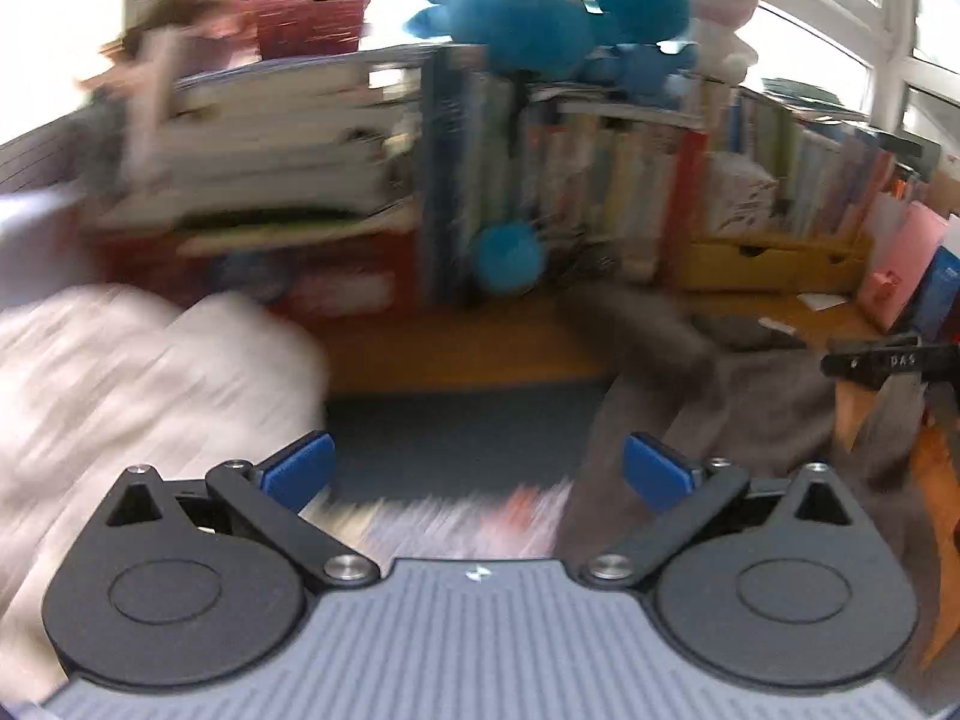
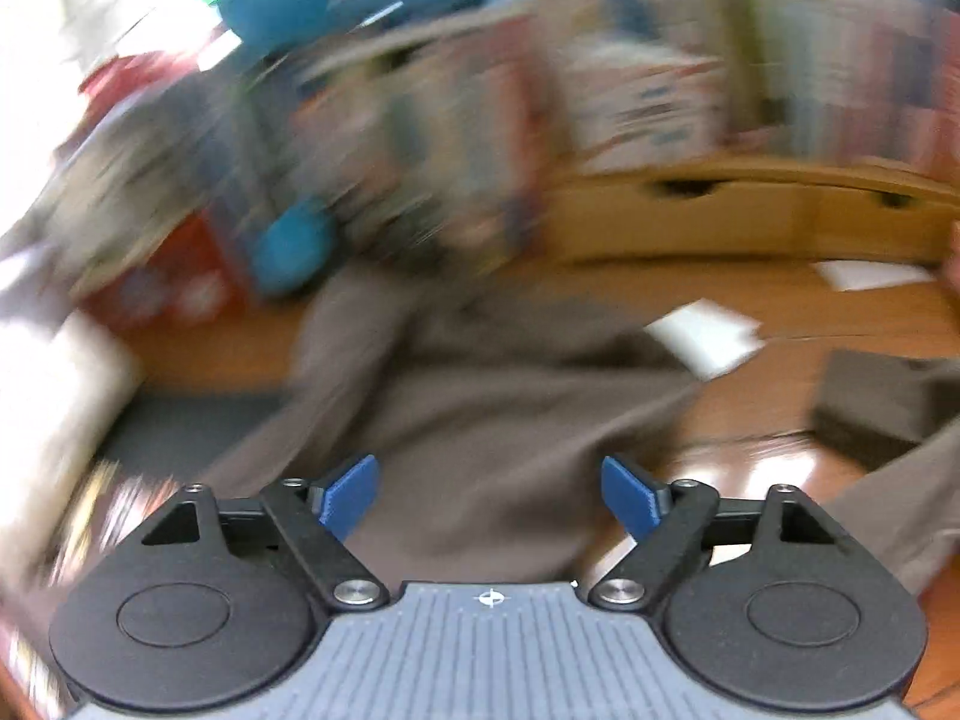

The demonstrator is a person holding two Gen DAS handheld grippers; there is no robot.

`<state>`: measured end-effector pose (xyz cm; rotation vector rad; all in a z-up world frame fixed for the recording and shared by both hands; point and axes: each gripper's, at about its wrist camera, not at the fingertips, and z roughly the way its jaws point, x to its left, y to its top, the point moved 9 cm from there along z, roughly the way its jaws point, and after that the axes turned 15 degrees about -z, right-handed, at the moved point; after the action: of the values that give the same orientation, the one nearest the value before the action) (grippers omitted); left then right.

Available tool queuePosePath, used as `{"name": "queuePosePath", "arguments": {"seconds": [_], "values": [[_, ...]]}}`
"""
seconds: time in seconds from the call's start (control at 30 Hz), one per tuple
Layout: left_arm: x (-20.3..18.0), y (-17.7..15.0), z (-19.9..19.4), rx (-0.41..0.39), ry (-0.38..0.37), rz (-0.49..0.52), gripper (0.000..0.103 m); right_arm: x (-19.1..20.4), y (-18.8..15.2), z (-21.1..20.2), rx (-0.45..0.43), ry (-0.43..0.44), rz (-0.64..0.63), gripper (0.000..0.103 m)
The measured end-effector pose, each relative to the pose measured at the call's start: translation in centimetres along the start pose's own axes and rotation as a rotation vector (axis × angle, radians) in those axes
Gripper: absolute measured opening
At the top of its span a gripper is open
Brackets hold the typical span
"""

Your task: Fold clothes

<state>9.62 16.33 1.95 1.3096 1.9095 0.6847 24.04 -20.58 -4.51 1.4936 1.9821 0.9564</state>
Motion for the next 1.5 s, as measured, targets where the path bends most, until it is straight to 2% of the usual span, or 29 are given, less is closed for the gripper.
{"name": "queuePosePath", "arguments": {"seconds": [0.13,0.27,0.33,0.43,0.53,0.57,0.63,0.67,0.7,0.73,0.77,0.8,0.93,0.97,1.03,1.07,1.1,1.13,1.17,1.23,1.37,1.47,1.5], "values": [[-6.2,-0.2,7.9,0.078,-0.050,0.041,0.103,-2.3,-0.5,1.2,-0.002,-0.065,0.037,0.088],[-11.4,-2.8,13.9,0.186,-0.098,0.135,0.103,-2.4,-1.8,2.1,0.002,-0.075,0.009,0.088],[-12.3,-3.8,16.3,0.174,-0.004,0.221,0.103,-2.3,-2.3,2.4,0.000,-0.070,-0.009,0.089],[-11.9,-4.3,18.9,0.080,0.203,0.342,0.101,-1.9,-2.3,4.0,0.010,-0.078,-0.033,0.089],[-12.5,-5.8,20.3,0.091,0.218,0.440,0.098,-1.7,-2.6,4.9,0.013,-0.082,-0.054,0.089],[-12.7,-6.4,20.8,0.105,0.216,0.464,0.093,-1.7,-2.8,5.3,0.020,-0.084,-0.059,0.089],[-12.9,-6.7,21.4,0.122,0.207,0.450,0.063,-1.7,-3.3,6.2,0.036,-0.083,-0.058,0.086],[-12.9,-6.8,21.5,0.128,0.206,0.435,0.051,-1.6,-3.5,6.6,0.043,-0.080,-0.054,0.078],[-12.6,-6.8,21.9,0.150,0.226,0.423,0.003,-1.6,-3.8,6.8,0.048,-0.072,-0.044,0.057],[-12.3,-6.7,22.4,0.171,0.243,0.407,0.000,-1.5,-4.1,7.1,0.054,-0.064,-0.033,0.044],[-11.8,-6.6,22.7,0.182,0.247,0.390,0.000,-1.4,-4.2,7.1,0.049,-0.057,-0.028,0.024],[-11.3,-6.4,22.7,0.185,0.249,0.383,0.000,-1.3,-4.3,6.9,0.037,-0.060,-0.034,0.017],[-8.3,-4.9,22.0,0.190,0.237,0.315,0.000,-0.9,-4.1,6.1,0.016,-0.048,-0.066,0.013],[-7.9,-4.5,21.3,0.218,0.167,0.273,0.000,-0.8,-4.1,5.9,0.011,-0.044,-0.074,0.013],[-8.6,-4.5,19.6,0.290,-0.019,0.218,0.001,-0.7,-4.1,5.7,0.015,-0.039,-0.084,0.014],[-9.3,-4.6,18.3,0.300,-0.097,0.218,0.003,-0.6,-4.1,5.7,0.019,-0.039,-0.091,0.015],[-10.0,-4.9,17.3,0.289,-0.142,0.241,0.037,-0.6,-4.2,5.8,0.025,-0.039,-0.093,0.016],[-10.8,-5.2,16.5,0.266,-0.161,0.287,0.080,-0.5,-4.3,5.9,0.031,-0.040,-0.094,0.016],[-11.5,-5.4,15.9,0.229,-0.162,0.334,0.100,-0.4,-4.5,5.9,0.037,-0.040,-0.095,0.017],[-12.9,-5.7,14.8,0.146,-0.185,0.412,0.103,-0.4,-4.7,6.0,0.046,-0.038,-0.088,0.017],[-15.1,-7.1,14.2,0.155,-0.281,0.464,0.103,-0.4,-4.9,5.8,0.052,-0.036,-0.095,0.017],[-15.7,-7.8,16.6,0.198,-0.234,0.459,0.098,-0.4,-4.8,5.8,0.053,-0.039,-0.091,0.017],[-15.7,-8.1,17.5,0.226,-0.212,0.447,0.087,-0.4,-4.8,5.8,0.054,-0.043,-0.091,0.017]]}}
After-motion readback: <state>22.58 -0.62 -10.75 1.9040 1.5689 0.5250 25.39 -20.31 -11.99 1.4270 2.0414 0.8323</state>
